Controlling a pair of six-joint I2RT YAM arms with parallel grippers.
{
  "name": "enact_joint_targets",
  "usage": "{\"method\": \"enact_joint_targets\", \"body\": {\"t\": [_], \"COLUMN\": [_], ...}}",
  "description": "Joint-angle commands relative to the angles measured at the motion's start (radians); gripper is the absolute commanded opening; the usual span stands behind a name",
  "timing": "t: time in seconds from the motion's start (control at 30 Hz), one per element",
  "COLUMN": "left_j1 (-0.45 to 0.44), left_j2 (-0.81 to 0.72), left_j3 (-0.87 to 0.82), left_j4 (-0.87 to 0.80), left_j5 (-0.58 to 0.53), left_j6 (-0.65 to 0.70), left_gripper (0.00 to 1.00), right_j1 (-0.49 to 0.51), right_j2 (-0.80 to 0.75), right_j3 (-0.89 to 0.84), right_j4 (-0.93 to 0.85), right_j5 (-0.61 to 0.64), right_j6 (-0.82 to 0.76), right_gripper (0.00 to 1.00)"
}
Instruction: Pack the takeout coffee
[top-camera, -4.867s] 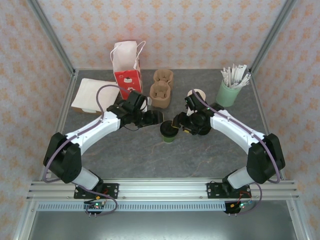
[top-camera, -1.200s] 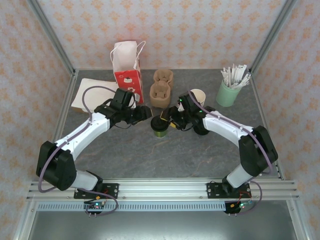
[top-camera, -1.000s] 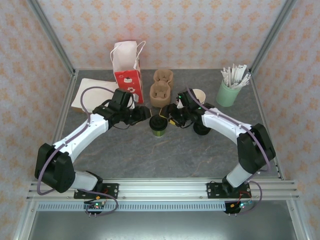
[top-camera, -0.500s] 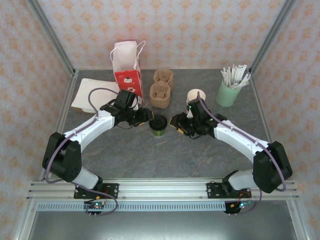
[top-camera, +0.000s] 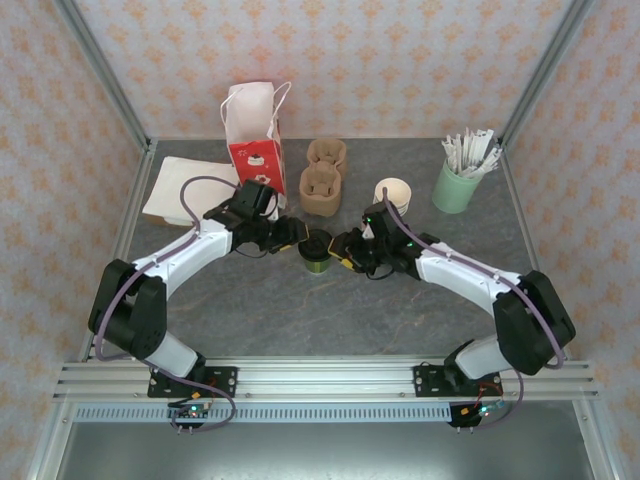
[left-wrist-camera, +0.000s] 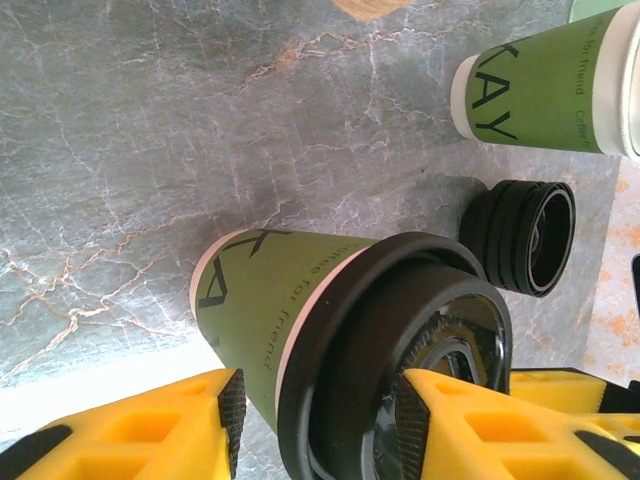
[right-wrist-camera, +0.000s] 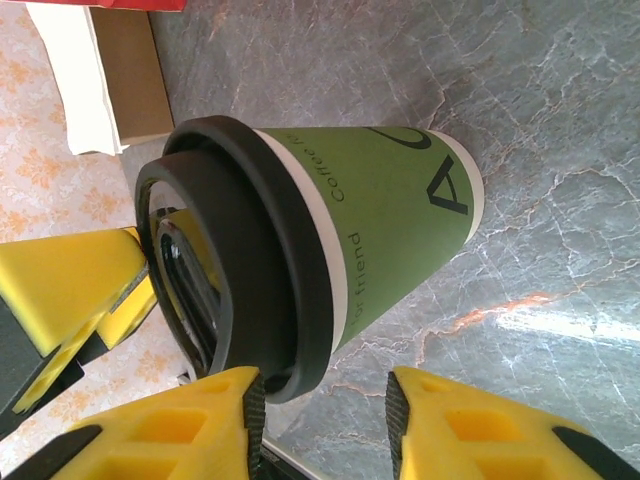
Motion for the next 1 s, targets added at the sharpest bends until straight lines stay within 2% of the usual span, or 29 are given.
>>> {"method": "enact_joint_targets", "body": {"t": [0.0, 0.37, 0.97], "left_j1": [0.012, 0.013, 0.012], "left_j2": [0.016, 0.030, 0.034], "left_j3": [0.025, 0.013, -0.001], "left_j4": [0.007, -0.001, -0.008], "left_j5": [0.000, -0.011, -0.021], "left_j6": [0.021, 0.033, 0.046], "left_gripper": [0.46, 0.46, 0.45], "right_j1": [0.006, 0.006, 0.006], "right_j2": [0.012, 0.038, 0.076], "right_j3": [0.000, -0.005, -0.013], "right_j4": [0.040, 0.041, -0.135], "right_j5": [0.003, 0.008, 0.056], "right_j6": [0.009, 0.009, -0.005], "right_gripper": [0.38, 0.38, 0.36]}}
